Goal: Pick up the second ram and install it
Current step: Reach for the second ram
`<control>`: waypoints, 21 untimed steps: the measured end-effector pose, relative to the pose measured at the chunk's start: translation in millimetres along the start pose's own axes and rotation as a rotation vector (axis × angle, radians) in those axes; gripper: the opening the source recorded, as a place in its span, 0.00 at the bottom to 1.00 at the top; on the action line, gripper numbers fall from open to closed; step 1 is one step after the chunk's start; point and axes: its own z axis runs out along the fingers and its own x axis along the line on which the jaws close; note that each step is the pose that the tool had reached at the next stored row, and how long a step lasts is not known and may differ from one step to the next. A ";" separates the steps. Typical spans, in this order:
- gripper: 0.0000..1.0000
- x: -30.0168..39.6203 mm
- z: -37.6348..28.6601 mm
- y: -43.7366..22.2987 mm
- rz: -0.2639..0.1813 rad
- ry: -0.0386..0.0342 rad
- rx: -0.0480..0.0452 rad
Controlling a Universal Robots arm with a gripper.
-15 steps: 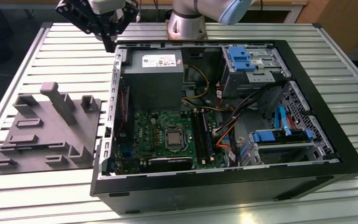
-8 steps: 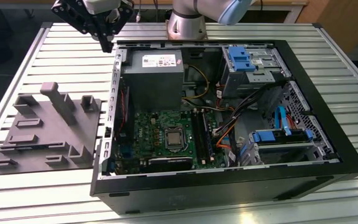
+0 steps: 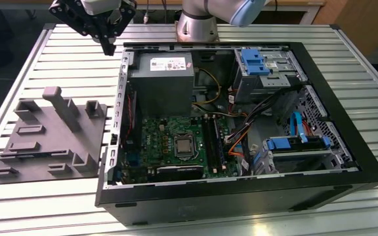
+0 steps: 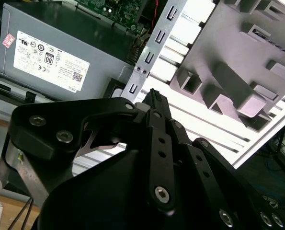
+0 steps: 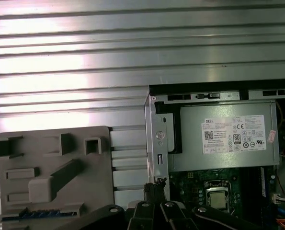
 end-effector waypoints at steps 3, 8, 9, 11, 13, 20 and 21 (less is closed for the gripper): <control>0.11 3.2 -0.1 -0.2 0.000 0.0000 0.0001; 0.11 8.4 -0.3 -0.7 0.000 0.0001 0.0001; 0.11 9.5 -0.3 -0.7 0.000 0.0000 0.0000; 0.11 11.7 -0.4 -0.9 0.000 0.0000 0.0000; 0.11 13.7 -0.4 -1.0 0.000 0.0000 0.0000; 0.11 20.3 -0.6 -1.5 0.000 0.0000 0.0000; 0.11 21.3 -0.6 -1.6 0.000 0.0000 -0.0001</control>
